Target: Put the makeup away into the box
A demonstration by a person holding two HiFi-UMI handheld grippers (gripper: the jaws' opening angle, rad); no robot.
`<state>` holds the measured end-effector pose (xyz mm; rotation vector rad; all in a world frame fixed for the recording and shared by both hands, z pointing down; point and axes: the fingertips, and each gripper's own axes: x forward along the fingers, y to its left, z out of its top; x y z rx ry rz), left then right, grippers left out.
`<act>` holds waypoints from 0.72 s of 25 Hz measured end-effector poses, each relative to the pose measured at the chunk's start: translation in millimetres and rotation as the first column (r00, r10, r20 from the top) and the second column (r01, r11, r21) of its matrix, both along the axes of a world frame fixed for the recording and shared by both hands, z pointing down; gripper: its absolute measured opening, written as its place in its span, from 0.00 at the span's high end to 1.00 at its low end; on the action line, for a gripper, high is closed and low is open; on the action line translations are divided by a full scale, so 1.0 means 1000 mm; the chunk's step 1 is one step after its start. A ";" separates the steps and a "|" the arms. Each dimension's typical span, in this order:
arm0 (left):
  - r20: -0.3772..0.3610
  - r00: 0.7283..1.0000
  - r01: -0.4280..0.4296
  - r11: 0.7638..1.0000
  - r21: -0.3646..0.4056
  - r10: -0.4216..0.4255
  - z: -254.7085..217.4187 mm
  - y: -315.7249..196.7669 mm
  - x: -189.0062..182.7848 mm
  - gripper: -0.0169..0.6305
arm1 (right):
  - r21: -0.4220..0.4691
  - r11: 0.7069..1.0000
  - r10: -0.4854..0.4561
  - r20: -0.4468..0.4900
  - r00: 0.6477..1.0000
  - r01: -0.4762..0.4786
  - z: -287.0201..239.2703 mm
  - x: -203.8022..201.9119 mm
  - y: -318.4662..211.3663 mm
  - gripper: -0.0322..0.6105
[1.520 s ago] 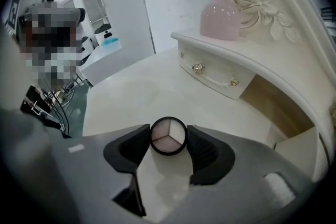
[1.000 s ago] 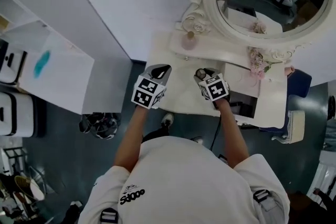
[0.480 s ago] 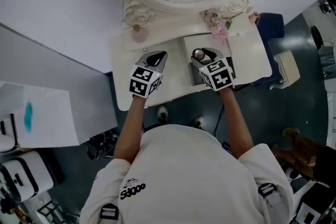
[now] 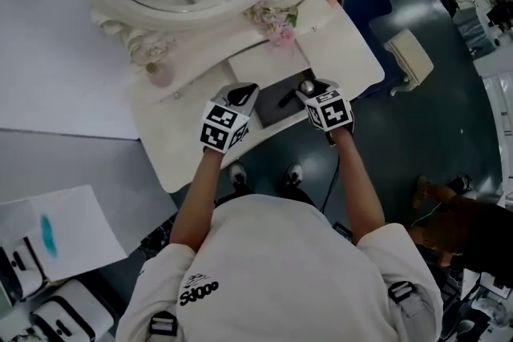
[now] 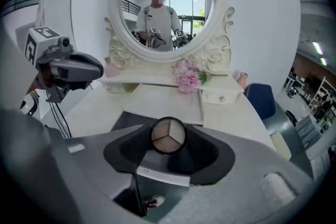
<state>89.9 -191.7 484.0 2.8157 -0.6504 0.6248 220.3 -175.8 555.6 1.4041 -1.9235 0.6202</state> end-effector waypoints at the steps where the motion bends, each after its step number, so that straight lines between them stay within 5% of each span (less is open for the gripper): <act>1: 0.005 1.000 -0.011 1.000 -0.009 0.011 0.004 0.002 0.005 0.95 | -0.021 1.000 0.011 0.001 1.000 -0.011 0.010 0.006 -0.001 0.61; 12: 0.047 0.999 0.007 0.997 -0.079 -0.003 0.041 0.001 0.007 0.95 | -0.199 0.980 -0.013 -0.064 0.998 0.000 0.098 0.023 -0.037 0.61; 18: 0.057 0.997 0.050 0.996 -0.078 -0.045 0.041 -0.002 -0.006 0.95 | -0.179 0.983 -0.057 -0.113 0.992 0.036 0.105 0.011 -0.057 0.60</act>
